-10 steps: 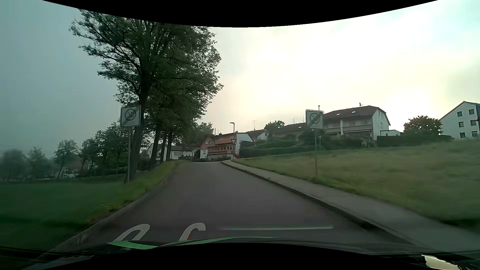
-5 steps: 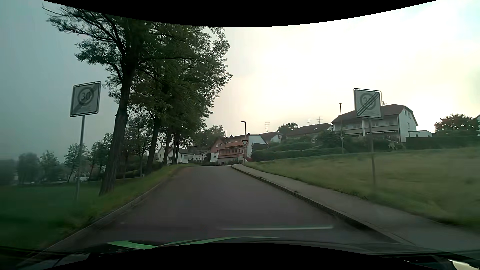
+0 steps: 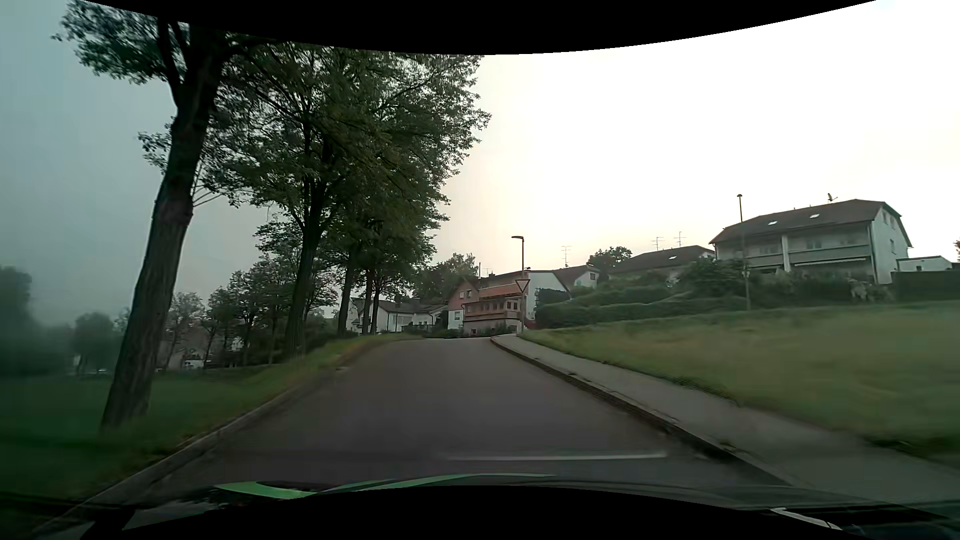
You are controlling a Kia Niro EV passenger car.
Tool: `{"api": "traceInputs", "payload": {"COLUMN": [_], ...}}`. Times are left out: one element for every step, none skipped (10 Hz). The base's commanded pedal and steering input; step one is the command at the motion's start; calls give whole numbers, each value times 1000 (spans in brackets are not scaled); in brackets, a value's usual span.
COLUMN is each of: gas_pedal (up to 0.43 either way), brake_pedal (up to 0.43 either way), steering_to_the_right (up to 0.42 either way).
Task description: Follow the waypoints while adhering to traffic rules and regulations
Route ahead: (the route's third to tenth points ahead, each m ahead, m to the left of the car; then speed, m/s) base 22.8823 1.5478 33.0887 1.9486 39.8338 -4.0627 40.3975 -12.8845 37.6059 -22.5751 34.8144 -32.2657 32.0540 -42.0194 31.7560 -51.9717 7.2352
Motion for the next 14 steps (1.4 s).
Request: {"api": "traceInputs", "payload": {"gas_pedal": [177, 177, 177, 177, 177, 177, 177, 177, 169, 157, 150, 150, 138, 138], "brake_pedal": [0, 0, 0, 0, 0, 0, 0, 0, 0, 0, 0, 0, 0, 0], "steering_to_the_right": [-84, -83, -82, -82, -79, -75, -70, -66, -62, -56, -51, -44, -37, -32]}}
